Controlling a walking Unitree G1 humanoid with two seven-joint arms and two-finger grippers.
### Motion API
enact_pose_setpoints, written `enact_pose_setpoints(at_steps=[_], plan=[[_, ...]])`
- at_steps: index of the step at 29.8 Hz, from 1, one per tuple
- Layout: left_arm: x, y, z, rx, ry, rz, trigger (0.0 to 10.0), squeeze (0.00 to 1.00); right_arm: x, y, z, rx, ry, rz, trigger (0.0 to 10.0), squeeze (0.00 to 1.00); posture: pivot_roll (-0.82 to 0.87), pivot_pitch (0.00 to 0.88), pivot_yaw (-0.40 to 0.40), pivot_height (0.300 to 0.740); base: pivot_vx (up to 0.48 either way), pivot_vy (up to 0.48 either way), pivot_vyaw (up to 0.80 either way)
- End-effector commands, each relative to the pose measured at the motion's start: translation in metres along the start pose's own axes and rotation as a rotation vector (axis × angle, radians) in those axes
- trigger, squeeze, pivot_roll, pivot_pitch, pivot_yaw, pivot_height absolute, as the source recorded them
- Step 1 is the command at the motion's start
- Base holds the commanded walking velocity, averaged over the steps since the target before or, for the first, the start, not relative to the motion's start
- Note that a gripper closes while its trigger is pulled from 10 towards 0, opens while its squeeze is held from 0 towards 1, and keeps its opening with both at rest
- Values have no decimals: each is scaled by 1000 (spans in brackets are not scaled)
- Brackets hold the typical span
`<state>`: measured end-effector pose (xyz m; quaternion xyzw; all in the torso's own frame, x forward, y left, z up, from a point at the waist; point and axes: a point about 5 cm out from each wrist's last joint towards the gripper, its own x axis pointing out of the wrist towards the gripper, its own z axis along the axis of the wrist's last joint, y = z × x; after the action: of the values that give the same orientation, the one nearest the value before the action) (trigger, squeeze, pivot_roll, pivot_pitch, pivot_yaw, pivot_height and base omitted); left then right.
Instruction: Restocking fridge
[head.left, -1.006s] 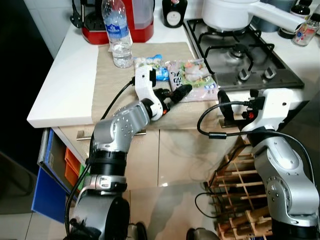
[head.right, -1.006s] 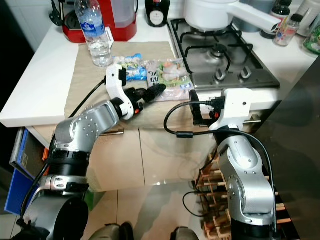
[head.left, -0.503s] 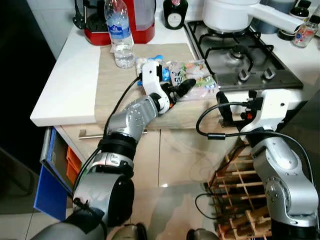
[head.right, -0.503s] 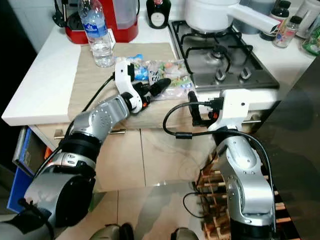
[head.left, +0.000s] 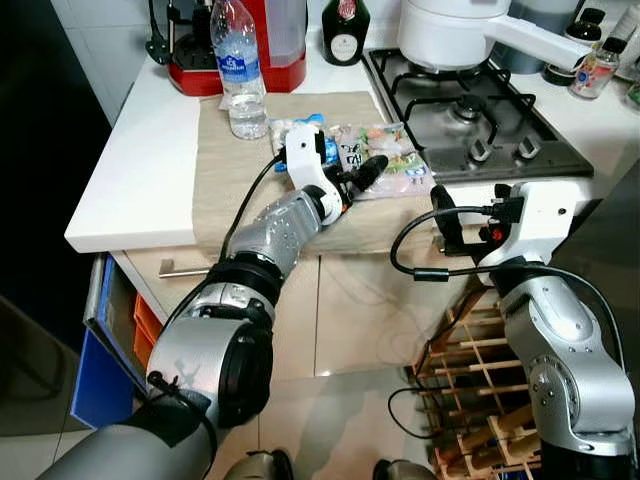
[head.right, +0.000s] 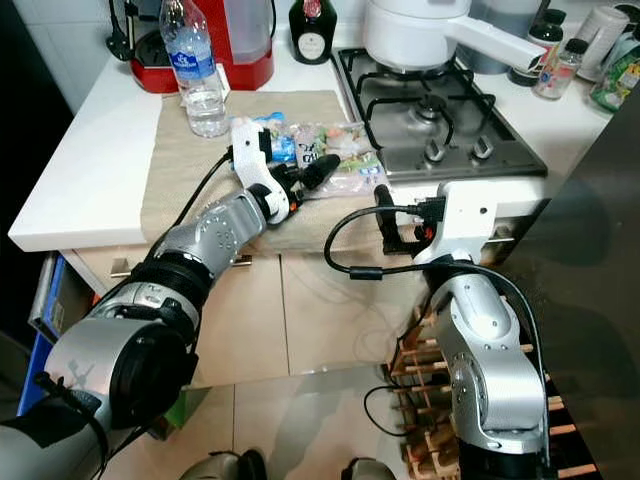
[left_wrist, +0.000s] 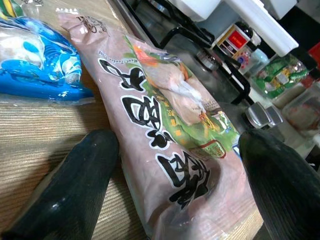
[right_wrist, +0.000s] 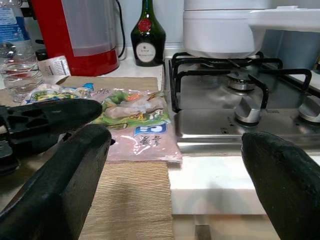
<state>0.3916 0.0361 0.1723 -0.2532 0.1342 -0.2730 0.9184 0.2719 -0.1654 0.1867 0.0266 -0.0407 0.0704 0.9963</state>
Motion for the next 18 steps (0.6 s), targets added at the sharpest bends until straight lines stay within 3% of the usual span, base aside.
enact_pose_setpoints(at_steps=[1, 6, 7, 8, 18], plan=[[-4, 9, -38, -43, 147, 42, 10000, 0, -2, 3, 3, 1, -9, 8, 10000, 878, -280, 94, 38, 740, 0, 0, 0], [-4, 8, -51, -60, 193, 39, 10000, 0, -2, 4, 3, 4, -9, 12, 10000, 878, -286, 90, 41, 740, 0, 0, 0], [-5, 8, -54, -58, 200, 42, 9569, 0, -2, 4, 4, 5, -11, 15, 10000, 878, -291, 91, 41, 740, 0, 0, 0], [-5, 10, -55, -63, 196, 61, 0, 0, -3, 5, 4, 5, -10, 22, 10000, 878, -291, 91, 41, 740, 0, 0, 0], [-3, 4, -56, -117, 175, 29, 0, 0, -10, 7, 2, -2, 23, 115, 10000, 878, -312, 99, 38, 740, 0, 0, 0]])
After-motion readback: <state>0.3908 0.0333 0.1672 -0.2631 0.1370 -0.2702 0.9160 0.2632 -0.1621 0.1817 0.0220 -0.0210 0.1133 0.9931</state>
